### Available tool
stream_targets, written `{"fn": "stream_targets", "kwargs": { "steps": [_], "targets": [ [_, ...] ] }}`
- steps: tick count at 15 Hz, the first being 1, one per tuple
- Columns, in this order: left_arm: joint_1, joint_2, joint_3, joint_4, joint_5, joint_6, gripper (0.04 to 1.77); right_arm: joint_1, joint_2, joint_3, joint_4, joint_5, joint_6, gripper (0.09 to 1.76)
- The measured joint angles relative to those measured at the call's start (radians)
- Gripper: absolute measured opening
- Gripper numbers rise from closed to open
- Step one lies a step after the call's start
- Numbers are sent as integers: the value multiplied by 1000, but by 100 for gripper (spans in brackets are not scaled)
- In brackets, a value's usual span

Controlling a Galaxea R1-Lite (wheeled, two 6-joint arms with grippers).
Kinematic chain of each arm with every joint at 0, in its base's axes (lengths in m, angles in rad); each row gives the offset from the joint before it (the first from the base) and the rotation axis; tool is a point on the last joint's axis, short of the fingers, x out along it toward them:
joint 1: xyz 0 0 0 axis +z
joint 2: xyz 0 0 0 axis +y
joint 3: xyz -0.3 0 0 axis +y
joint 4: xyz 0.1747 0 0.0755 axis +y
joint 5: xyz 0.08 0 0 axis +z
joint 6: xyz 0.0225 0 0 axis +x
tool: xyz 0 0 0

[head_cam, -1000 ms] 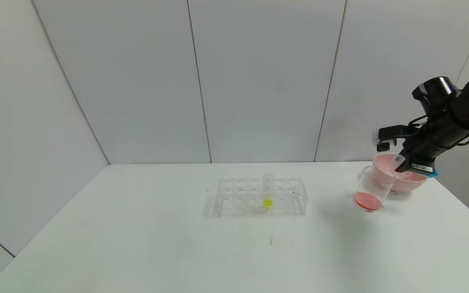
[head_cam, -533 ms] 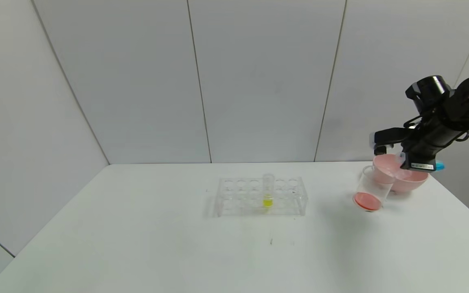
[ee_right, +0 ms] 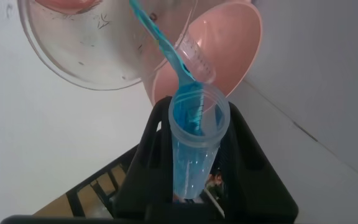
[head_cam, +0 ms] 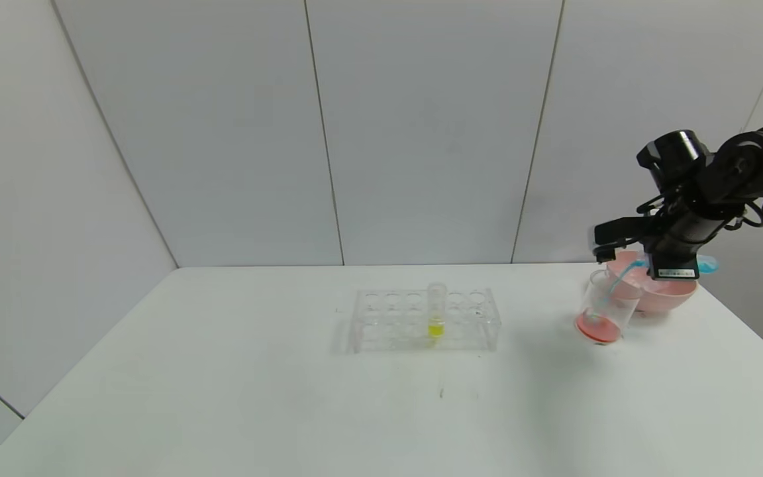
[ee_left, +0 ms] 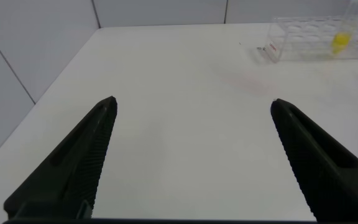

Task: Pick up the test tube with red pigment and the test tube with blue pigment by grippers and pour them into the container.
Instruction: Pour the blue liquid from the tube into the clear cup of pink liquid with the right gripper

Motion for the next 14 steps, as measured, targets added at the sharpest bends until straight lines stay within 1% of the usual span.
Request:
{"fn": "stream_targets", "kwargs": {
  "steps": [14],
  "targets": [
    [0, 0, 0, 0, 0, 0, 176, 76, -15, 0, 12, -222, -141, 50]
  ]
}}
